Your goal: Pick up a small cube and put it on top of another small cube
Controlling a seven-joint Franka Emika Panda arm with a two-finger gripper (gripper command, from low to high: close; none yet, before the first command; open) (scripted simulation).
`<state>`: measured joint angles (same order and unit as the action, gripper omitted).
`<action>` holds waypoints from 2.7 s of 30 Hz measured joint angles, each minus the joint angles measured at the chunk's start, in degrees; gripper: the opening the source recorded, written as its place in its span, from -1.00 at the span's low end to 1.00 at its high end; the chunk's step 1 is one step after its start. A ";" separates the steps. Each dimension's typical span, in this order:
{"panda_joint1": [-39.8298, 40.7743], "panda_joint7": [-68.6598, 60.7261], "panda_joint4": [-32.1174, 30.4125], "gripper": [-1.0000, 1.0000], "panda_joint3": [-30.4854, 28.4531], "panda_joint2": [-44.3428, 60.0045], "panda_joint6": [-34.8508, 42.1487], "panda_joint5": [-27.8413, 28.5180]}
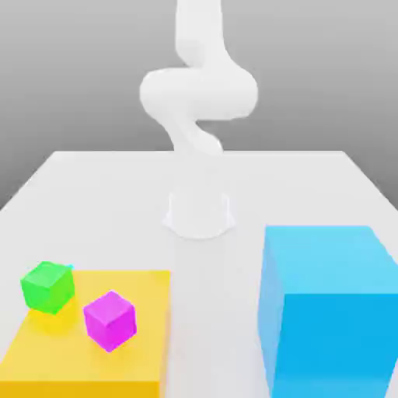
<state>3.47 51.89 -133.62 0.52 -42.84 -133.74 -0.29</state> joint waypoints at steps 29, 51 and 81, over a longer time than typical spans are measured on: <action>34.99 73.13 -21.33 0.00 2.09 34.73 -22.74 0.95; 41.49 93.23 -24.99 -1.00 -0.67 58.78 -40.94 -0.30; 37.21 79.86 -16.41 -1.00 -3.62 48.03 -16.10 35.56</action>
<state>40.67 131.75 -150.03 -3.10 5.19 -149.85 35.28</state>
